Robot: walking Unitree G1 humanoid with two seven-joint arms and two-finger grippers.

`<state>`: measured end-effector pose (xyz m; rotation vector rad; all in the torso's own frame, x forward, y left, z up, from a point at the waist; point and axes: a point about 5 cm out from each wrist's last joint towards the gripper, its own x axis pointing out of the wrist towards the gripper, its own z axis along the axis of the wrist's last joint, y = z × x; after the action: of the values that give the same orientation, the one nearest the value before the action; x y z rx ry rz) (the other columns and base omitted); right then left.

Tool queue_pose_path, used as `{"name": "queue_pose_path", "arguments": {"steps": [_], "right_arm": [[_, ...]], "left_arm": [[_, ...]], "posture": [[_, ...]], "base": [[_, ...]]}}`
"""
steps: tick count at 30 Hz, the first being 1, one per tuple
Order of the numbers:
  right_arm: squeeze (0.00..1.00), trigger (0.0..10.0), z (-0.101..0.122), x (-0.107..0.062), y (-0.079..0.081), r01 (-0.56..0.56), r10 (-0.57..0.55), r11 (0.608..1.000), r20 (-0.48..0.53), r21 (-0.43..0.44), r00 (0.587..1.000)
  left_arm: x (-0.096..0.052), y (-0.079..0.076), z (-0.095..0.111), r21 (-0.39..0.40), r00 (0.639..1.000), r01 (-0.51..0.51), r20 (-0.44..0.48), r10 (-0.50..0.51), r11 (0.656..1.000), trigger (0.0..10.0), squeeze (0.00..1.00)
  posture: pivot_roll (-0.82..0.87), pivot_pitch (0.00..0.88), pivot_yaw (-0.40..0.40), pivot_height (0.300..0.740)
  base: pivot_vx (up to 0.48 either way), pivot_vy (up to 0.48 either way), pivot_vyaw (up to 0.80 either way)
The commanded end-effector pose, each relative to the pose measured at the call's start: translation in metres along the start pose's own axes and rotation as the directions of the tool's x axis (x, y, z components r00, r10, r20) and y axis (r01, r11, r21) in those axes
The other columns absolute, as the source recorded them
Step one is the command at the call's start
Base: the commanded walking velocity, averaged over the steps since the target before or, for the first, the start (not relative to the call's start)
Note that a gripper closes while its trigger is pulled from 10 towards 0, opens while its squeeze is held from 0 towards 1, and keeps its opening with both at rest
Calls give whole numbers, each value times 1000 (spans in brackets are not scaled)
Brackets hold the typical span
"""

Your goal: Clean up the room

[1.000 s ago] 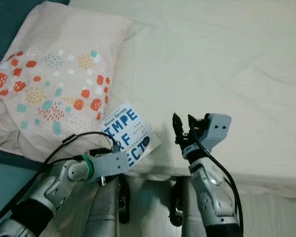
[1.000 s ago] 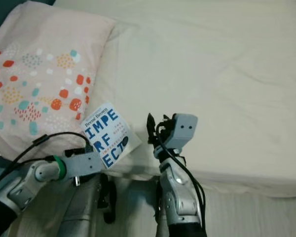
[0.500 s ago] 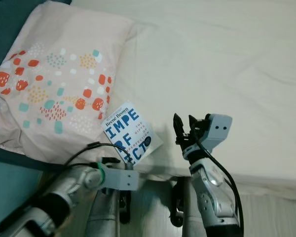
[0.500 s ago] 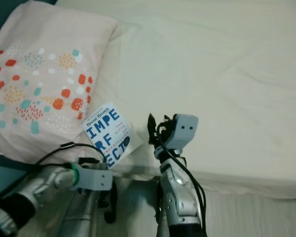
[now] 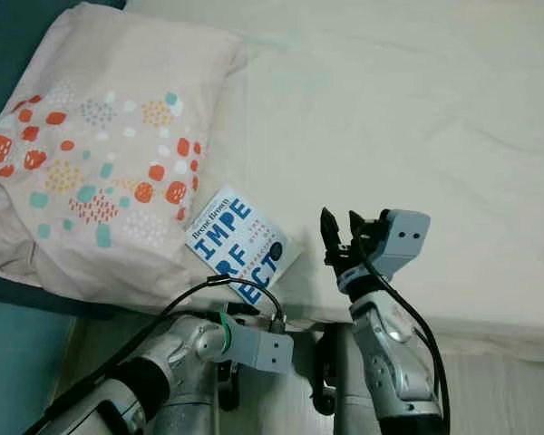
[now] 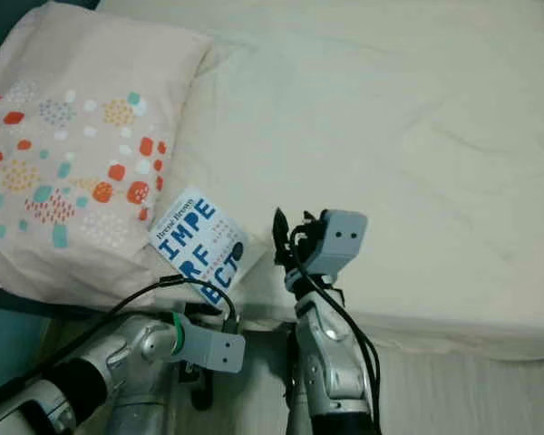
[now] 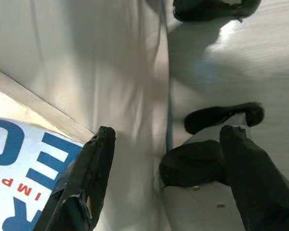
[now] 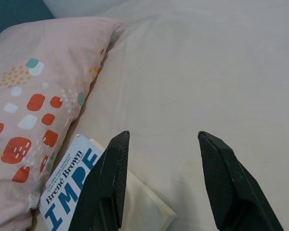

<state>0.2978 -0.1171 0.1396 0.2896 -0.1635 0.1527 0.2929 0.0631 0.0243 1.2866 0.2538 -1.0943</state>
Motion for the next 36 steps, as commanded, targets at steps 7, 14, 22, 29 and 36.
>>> {"name": "queue_pose_path", "arguments": {"steps": [7,14,22,29,36], "right_arm": [[0,10000,-10,-8,5,8,-7,1000,-43,28,999],[0,10000,-11,-8,6,5,-4,999,-46,32,999],[0,10000,-11,-9,7,7,-6,999,-47,35,999],[0,10000,-14,-10,4,14,-12,999,-53,36,999],[0,10000,-13,-6,9,3,-1,999,-49,43,999]], "left_arm": [[9,23,16,-21,986,-165,-9,165,986,10000,0],[10,38,26,-16,971,-236,24,236,972,10000,0],[-1,38,10,98,991,-122,60,116,988,10000,0],[-40,33,-31,210,991,80,88,-100,974,10000,0],[-25,37,-39,248,999,15,-49,-3,969,10000,0]], "posture": [[-16,326,143,630],[-15,325,145,630],[-10,329,145,630],[12,330,150,630],[13,322,141,630]], "base": [[0,0,0],[0,0,0],[0,0,0],[0,0,0],[0,0,0]]}}
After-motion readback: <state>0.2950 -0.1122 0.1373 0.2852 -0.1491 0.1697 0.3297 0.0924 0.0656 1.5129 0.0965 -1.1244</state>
